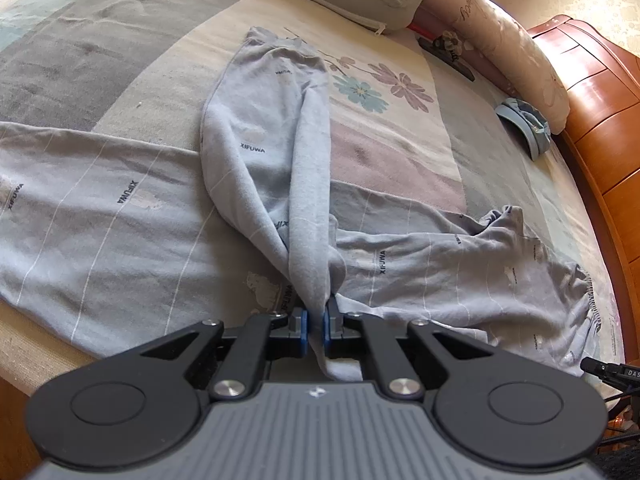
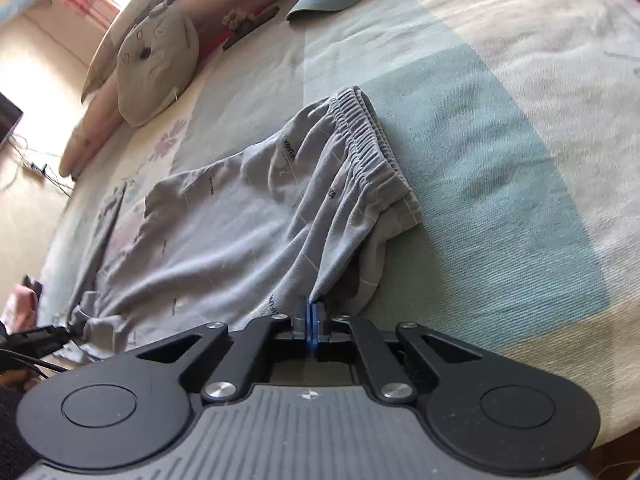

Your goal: Fold clothes

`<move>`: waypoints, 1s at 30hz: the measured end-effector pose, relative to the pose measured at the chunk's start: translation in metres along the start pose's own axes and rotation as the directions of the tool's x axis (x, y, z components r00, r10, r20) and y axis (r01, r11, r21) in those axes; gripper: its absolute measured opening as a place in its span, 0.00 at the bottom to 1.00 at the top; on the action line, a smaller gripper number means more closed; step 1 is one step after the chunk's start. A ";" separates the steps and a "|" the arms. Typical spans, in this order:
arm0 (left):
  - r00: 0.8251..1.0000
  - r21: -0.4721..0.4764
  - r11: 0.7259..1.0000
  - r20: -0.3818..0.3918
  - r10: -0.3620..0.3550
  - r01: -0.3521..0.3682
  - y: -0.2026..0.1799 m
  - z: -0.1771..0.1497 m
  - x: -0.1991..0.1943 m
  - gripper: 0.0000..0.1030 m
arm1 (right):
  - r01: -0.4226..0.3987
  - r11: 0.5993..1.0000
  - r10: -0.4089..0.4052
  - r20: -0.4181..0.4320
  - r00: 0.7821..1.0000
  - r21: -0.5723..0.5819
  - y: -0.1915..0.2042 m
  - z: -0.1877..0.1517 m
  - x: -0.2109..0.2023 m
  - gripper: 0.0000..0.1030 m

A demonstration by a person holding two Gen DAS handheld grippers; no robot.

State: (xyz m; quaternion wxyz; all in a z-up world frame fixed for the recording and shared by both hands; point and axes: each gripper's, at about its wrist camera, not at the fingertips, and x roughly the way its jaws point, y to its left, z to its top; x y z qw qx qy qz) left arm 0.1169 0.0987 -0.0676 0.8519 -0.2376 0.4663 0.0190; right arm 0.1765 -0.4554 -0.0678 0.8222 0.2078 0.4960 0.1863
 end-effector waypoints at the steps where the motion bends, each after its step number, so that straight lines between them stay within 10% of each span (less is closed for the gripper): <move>1: 1.000 0.005 1.000 -0.001 0.000 0.000 0.000 0.000 0.000 0.05 | 0.009 1.000 -0.009 -0.001 1.000 -0.006 0.001 0.000 -0.003 0.02; 20: 0.999 0.008 1.000 -0.037 -0.021 0.022 0.007 -0.001 -0.004 0.03 | 0.090 0.996 -0.090 -0.004 0.996 -0.001 0.004 -0.005 -0.008 0.03; 30: 0.993 -0.069 0.992 -0.043 -0.107 0.104 0.017 -0.002 0.000 0.09 | -0.087 0.961 0.082 -0.032 0.996 -0.263 0.068 0.014 0.003 0.10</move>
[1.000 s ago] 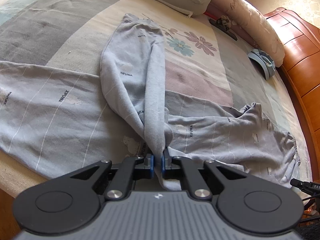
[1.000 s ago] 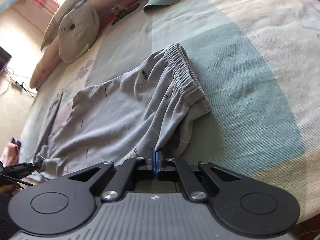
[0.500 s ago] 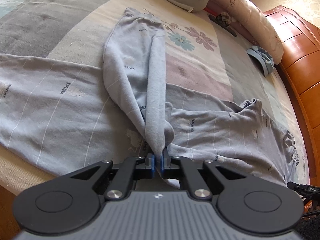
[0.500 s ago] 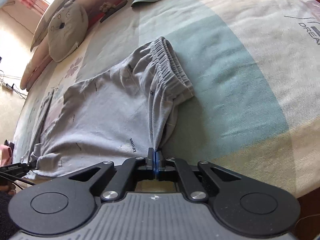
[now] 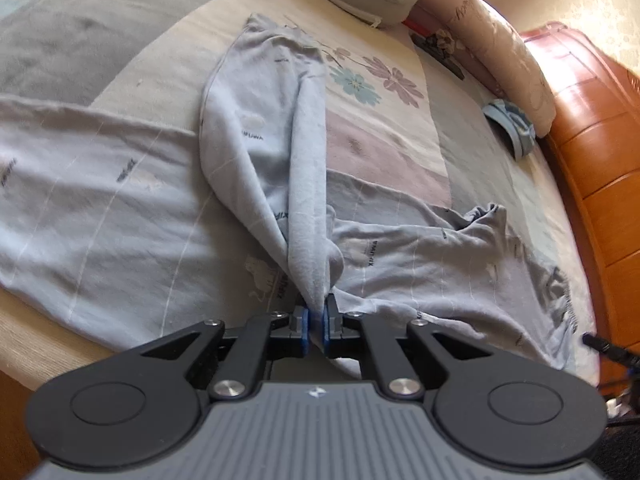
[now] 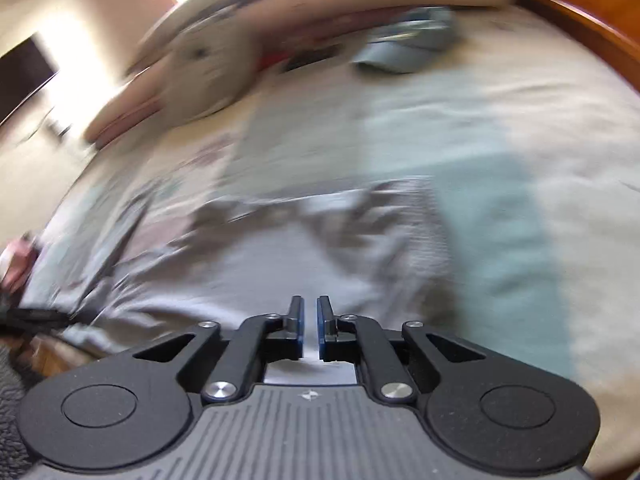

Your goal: Fold clothes

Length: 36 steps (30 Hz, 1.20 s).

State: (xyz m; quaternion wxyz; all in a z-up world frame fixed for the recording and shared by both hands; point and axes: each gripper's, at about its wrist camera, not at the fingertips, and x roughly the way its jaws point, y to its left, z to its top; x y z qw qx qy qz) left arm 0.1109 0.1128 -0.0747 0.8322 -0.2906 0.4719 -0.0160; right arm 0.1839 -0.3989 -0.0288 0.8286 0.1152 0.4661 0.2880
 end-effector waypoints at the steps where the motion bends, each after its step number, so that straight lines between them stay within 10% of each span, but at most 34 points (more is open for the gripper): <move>1: 1.000 -0.014 1.000 -0.001 -0.011 0.011 0.002 -0.001 0.001 0.11 | -0.018 0.999 0.018 -0.001 1.000 -0.027 0.006 0.004 0.002 0.10; 8: 0.999 -0.036 0.998 0.007 -0.049 0.049 0.002 -0.006 0.007 0.12 | -0.181 0.889 0.078 -0.251 0.965 -0.421 0.074 -0.007 0.082 0.12; 19: 0.999 -0.017 0.999 0.024 -0.043 0.043 0.002 -0.009 0.007 0.05 | -0.220 0.481 -0.076 -0.290 0.954 -0.849 0.129 -0.033 0.102 0.21; 21: 0.999 0.001 0.999 0.030 -0.042 0.042 0.000 -0.009 0.004 0.02 | -0.217 0.478 -0.088 -0.292 0.952 -0.851 0.132 -0.033 0.102 0.05; 28: 1.000 0.007 1.000 -0.001 -0.020 0.020 0.011 -0.012 -0.013 0.14 | -0.232 0.590 -0.084 -0.345 0.935 -0.774 0.127 -0.023 0.105 0.04; 36: 0.994 0.122 0.991 0.107 0.032 -0.046 0.004 0.021 -0.057 0.31 | -0.138 0.777 -0.004 -0.225 0.974 -0.614 0.110 0.014 0.105 0.31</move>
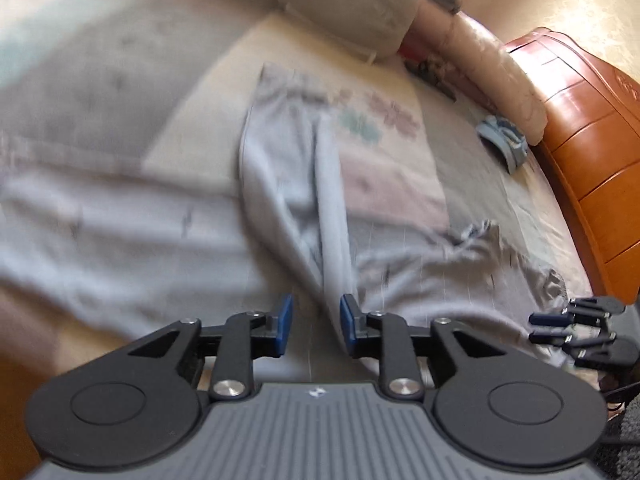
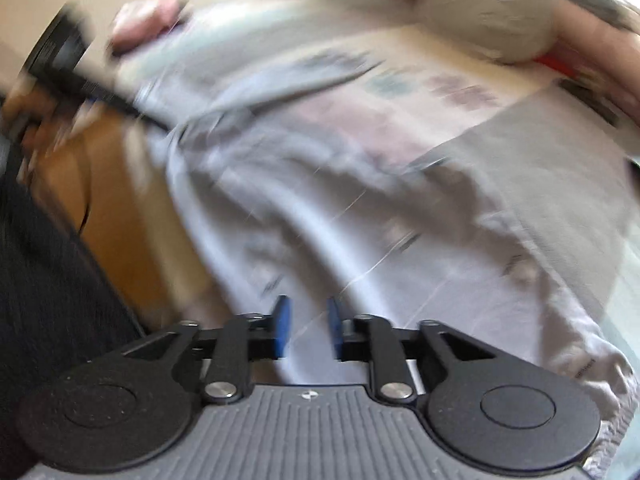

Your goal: Fold clothes

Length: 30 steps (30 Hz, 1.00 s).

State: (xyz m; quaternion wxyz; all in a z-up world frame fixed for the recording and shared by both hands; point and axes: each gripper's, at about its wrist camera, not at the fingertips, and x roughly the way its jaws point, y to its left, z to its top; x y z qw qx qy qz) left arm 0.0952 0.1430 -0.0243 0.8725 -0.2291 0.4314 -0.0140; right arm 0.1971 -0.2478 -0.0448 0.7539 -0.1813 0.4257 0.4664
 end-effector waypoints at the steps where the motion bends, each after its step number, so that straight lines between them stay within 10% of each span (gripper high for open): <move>1: 1.000 0.017 1.000 0.010 -0.024 0.024 -0.005 0.009 0.005 0.34 | 0.006 0.999 -0.007 0.020 1.000 0.038 -0.006 0.002 0.001 0.32; 5: 0.986 0.074 0.983 -0.003 -0.166 0.166 -0.033 0.042 0.040 0.40 | 0.024 0.981 -0.044 0.098 0.994 0.192 -0.032 0.011 0.007 0.36; 12: 0.901 0.096 0.904 -0.175 -0.397 0.417 -0.104 0.063 0.145 0.41 | 0.050 0.951 -0.092 0.126 0.988 0.304 -0.031 -0.009 0.026 0.39; 16: 0.859 0.108 0.870 -0.259 -0.443 0.481 -0.131 0.055 0.183 0.41 | 0.073 0.934 -0.134 0.152 0.979 0.350 -0.023 -0.023 0.023 0.41; 27: 0.838 0.169 0.842 -0.315 -0.446 0.512 -0.161 0.057 0.212 0.45 | 0.070 0.918 -0.149 0.176 0.973 0.391 -0.017 -0.033 0.018 0.47; 30: 0.804 0.151 0.824 -0.370 -0.465 0.546 -0.169 0.067 0.230 0.47 | 0.061 0.920 -0.140 0.178 0.974 0.388 -0.018 -0.032 0.018 0.51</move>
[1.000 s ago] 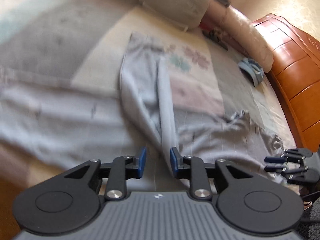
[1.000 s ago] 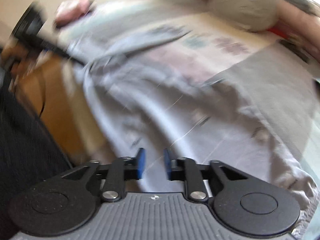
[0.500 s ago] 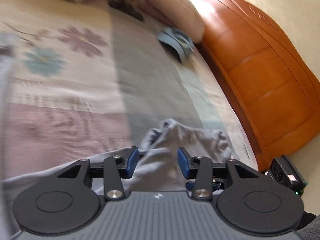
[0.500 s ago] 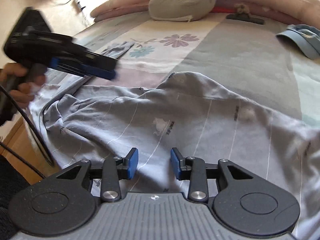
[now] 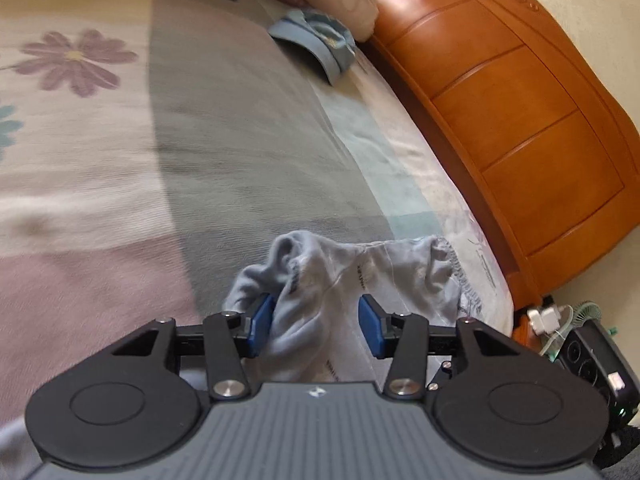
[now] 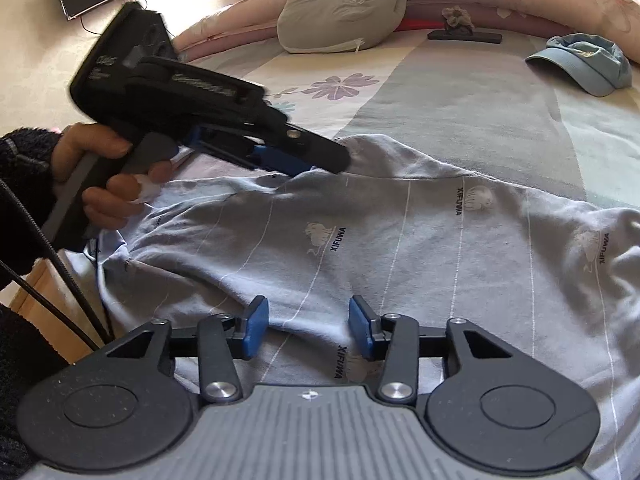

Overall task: Fold clothes
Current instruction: 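Move both open grippers over the grey trousers toward the waistband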

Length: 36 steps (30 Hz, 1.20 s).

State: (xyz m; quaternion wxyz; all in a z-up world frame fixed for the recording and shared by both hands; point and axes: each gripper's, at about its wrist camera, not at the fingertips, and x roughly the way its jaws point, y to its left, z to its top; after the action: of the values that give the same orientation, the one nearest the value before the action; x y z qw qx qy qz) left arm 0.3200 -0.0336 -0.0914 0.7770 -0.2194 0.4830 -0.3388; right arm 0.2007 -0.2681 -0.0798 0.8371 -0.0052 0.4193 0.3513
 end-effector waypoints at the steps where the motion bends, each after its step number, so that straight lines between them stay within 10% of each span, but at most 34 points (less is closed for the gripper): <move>1: 1.000 -0.016 1.000 -0.007 -0.018 0.018 0.002 0.005 0.004 0.47 | -0.002 1.000 0.002 -0.001 1.000 -0.002 0.000 0.000 0.000 0.51; 8: 0.992 -0.135 0.984 0.077 -0.104 0.114 0.019 0.048 0.012 0.47 | 0.008 1.000 -0.008 0.005 1.000 -0.005 0.004 -0.001 0.000 0.54; 22: 0.998 0.146 0.988 0.016 0.054 -0.056 -0.007 0.014 -0.025 0.51 | 0.025 0.999 -0.026 0.039 0.999 0.021 0.006 0.008 -0.015 0.56; 27: 0.994 0.254 0.961 0.027 0.108 -0.111 -0.017 -0.007 -0.046 0.29 | 0.034 0.999 -0.036 0.069 0.997 0.035 0.000 0.013 -0.025 0.56; 36: 0.977 0.275 0.941 -0.028 0.213 -0.197 -0.002 -0.036 -0.053 0.24 | 0.072 0.994 -0.078 0.069 0.995 0.084 -0.011 0.004 -0.034 0.56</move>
State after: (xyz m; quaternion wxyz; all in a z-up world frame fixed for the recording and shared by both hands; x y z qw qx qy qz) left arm 0.2703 0.0040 -0.0740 0.8166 -0.0498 0.4744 -0.3250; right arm 0.1967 -0.2949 -0.0561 0.8637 0.0258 0.4025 0.3024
